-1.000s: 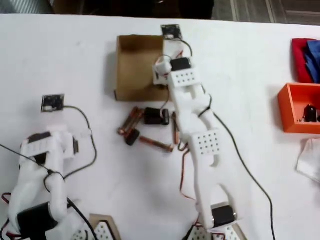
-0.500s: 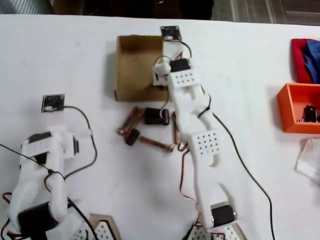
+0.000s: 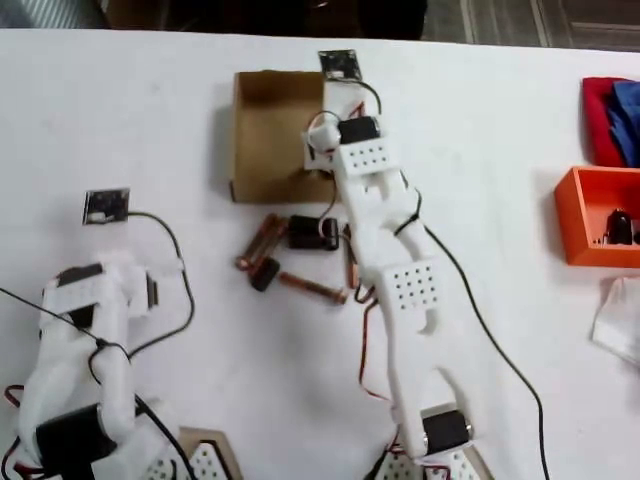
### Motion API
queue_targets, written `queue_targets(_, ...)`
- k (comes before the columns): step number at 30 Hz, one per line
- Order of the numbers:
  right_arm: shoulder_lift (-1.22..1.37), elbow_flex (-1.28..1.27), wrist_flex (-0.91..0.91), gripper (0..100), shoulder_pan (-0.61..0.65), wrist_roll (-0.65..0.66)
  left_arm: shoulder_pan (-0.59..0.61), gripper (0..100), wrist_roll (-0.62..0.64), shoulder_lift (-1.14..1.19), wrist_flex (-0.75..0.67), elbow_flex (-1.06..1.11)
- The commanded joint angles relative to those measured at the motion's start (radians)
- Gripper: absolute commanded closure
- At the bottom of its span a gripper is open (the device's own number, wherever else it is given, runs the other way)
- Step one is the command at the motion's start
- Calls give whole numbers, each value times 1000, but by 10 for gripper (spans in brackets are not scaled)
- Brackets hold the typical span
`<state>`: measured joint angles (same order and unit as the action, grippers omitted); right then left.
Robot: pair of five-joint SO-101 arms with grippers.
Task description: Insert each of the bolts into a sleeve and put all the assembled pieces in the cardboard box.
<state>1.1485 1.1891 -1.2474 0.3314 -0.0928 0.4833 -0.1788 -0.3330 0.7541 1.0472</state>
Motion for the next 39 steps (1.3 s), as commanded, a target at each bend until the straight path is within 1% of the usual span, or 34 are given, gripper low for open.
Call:
queue_targets(1, -22, 78, -18, 880, 4, -9, 11, 884, 8, 2, 11, -35)
queue_targets(7, -22, 293, -127, 880, 13, -3, 11, 884, 8, 2, 11, -35)
queue_targets(12, -22, 488, -206, 880, -10, -2, 11, 884, 8, 2, 11, -35)
queue_targets(16, -33, 460, -236, 880, -70, -9, 11, 884, 8, 2, 11, -35)
queue_targets(20, 13, 463, -237, 880, -139, -9, 11, 884, 8, 2, 11, -35)
queue_targets(25, 65, 463, -237, 880, -189, -9, 11, 884, 8, 2, 11, -35)
queue_targets(29, 119, 462, -259, 880, -194, -9, 11, 884, 8, 2, 11, -35)
queue_targets(34, 183, 471, -271, 880, -154, -8, 11, 884, 8, 2, 12, -35)
queue_targets(39, 194, 473, -252, 880, -124, -8, 11, 884, 8, 2, 12, -35)
